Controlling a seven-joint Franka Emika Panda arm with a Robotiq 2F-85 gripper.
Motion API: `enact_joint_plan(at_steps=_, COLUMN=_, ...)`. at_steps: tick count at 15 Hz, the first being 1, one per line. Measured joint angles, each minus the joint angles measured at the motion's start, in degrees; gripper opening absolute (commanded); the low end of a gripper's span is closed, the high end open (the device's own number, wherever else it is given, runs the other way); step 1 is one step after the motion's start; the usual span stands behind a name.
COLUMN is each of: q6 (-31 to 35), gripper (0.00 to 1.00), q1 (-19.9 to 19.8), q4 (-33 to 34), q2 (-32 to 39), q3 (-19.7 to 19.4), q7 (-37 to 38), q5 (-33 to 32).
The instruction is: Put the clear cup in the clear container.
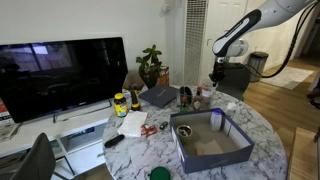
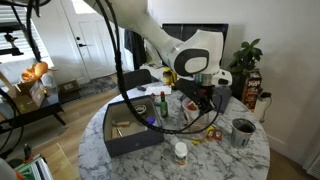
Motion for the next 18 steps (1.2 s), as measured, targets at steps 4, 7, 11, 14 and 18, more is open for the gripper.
enact_joint_plan(at_steps=4, q6=-0.7, gripper=0.01, q1=0.0, q4=0.1, q2=1.5, q3=0.2, q7=0.0, q5=-0.6)
enact_joint_plan(at_steps=7, q6=-1.1, gripper=0.01, q1=0.0, q4=0.0, q2=2.5, q3=0.3, q7=0.0, q5=-1.5)
enact_joint_plan(at_steps=11, q6=-1.3, gripper=0.01, q1=0.0, q4=0.0, q2=2.8, q3=0.3, q7=0.0, q5=-2.6)
enact_joint_plan(at_steps=14, q6=-1.5, gripper=0.06, q1=0.0, q4=0.0, q2=2.8, q3=0.3, q7=0.0, q5=-3.6)
enact_joint_plan(at_steps=18, q6=-2.0, gripper=0.42, q1=0.1, q4=0.1, q2=2.8, q3=0.3, q7=0.0, q5=-4.8)
